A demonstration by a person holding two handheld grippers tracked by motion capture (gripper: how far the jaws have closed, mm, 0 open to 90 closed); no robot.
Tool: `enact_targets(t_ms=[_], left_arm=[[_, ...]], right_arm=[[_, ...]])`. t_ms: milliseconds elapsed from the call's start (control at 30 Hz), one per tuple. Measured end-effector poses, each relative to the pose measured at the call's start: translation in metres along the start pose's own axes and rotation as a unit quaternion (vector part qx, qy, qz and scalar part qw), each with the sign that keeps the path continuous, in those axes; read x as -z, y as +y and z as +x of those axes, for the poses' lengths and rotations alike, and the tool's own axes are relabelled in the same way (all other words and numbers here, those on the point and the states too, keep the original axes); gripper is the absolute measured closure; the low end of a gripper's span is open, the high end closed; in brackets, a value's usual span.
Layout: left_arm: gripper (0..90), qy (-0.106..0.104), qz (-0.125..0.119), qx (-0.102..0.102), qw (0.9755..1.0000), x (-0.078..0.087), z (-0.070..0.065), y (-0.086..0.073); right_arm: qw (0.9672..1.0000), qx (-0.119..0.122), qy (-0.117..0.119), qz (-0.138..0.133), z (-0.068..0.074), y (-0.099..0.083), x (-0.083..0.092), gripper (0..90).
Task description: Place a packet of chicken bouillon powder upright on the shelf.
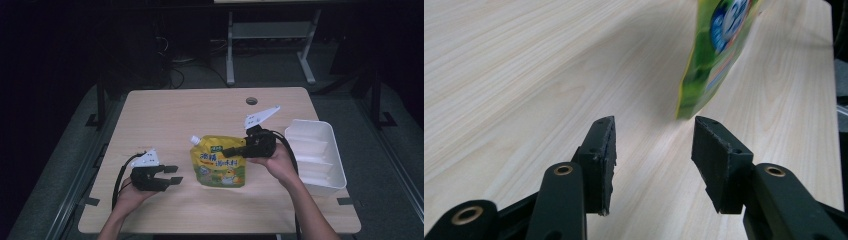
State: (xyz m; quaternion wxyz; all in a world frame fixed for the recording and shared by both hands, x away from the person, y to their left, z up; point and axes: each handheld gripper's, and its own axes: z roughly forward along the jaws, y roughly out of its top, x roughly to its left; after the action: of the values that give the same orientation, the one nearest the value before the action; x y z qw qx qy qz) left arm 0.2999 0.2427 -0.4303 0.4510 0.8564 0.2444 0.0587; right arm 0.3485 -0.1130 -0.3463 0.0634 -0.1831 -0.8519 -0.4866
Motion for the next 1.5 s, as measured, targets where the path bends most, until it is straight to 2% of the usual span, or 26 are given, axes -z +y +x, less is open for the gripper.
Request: enact_targets(t_ms=[167, 667, 900, 1200, 1500], left_arm=[[48.8, 0.009, 0.002, 0.002, 1.0000, 0.001, 0.001, -0.002], [37.6, 0.024, 0.010, 0.006, 0.9997, -0.001, 0.003, -0.006], [34.3, 0.029, 0.018, 0.003, 0.9994, -0.002, 0.001, -0.007], [29.0, 0.042, 0.011, 0.007, 0.9990, 0.002, 0.001, -0.008], [27.3, 0.047, 0.011, 0.011, 0.9988, 0.004, 0.002, -0.011]], right_arm=[[1.0000, -0.002, 0.003, -0.003, -0.002, -0.002, 0.014, 89.8], [0.9999, 0.009, -0.011, -0.004, -0.004, 0.002, 0.055, 89.8], [0.9997, 0.013, -0.023, -0.003, -0.001, 0.004, 0.068, 89.8], [0.9993, 0.018, -0.031, -0.008, 0.005, 0.010, 0.085, 89.8], [0.9991, 0.016, -0.039, -0.011, 0.004, 0.011, 0.099, 89.8]])
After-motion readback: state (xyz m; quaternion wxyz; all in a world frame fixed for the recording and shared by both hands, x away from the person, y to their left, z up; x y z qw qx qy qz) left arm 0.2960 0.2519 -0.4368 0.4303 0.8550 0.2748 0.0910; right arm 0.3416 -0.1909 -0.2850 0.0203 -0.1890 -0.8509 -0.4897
